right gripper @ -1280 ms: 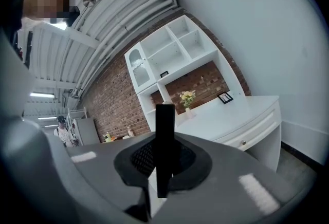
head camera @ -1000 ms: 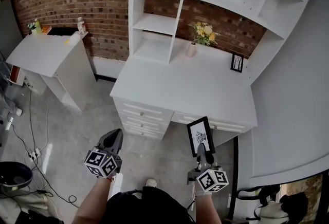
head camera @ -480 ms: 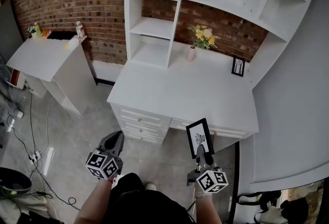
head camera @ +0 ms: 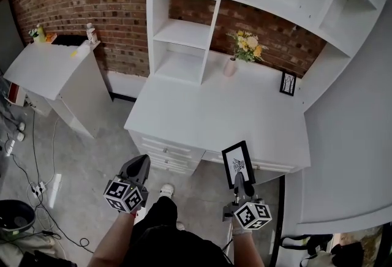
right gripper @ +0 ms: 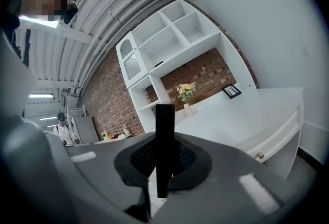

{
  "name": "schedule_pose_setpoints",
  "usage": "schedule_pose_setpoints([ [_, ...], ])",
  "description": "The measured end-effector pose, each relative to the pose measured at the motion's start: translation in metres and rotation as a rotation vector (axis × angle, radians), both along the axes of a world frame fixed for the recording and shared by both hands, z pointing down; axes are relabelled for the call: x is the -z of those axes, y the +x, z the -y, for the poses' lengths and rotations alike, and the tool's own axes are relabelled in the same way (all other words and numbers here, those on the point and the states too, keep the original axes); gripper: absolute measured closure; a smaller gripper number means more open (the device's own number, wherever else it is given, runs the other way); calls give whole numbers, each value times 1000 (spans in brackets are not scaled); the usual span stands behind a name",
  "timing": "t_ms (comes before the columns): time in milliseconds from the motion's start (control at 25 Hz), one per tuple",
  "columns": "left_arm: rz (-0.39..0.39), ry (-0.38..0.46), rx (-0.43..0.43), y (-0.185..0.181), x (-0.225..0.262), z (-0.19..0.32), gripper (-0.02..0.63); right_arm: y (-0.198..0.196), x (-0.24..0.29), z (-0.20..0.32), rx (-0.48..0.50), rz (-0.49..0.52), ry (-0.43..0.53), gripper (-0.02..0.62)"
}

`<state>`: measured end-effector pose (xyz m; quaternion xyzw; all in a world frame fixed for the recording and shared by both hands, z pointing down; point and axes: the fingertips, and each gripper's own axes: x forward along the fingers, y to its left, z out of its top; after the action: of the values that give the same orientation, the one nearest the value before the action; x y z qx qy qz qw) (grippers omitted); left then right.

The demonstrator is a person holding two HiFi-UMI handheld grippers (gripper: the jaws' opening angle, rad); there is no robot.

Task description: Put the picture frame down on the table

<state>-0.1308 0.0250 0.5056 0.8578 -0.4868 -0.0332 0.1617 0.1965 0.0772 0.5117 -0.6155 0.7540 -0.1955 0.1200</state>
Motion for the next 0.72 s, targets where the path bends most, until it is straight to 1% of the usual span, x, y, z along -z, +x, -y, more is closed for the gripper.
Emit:
schedule_pose_setpoints([
  [400,-1,-12,-51,7,0,91,614,-10,-12,78,-12,8,-40,577],
  [720,12,-57,-83,5,-15,139,614,-24,-34,124,-14,19,-95,577],
])
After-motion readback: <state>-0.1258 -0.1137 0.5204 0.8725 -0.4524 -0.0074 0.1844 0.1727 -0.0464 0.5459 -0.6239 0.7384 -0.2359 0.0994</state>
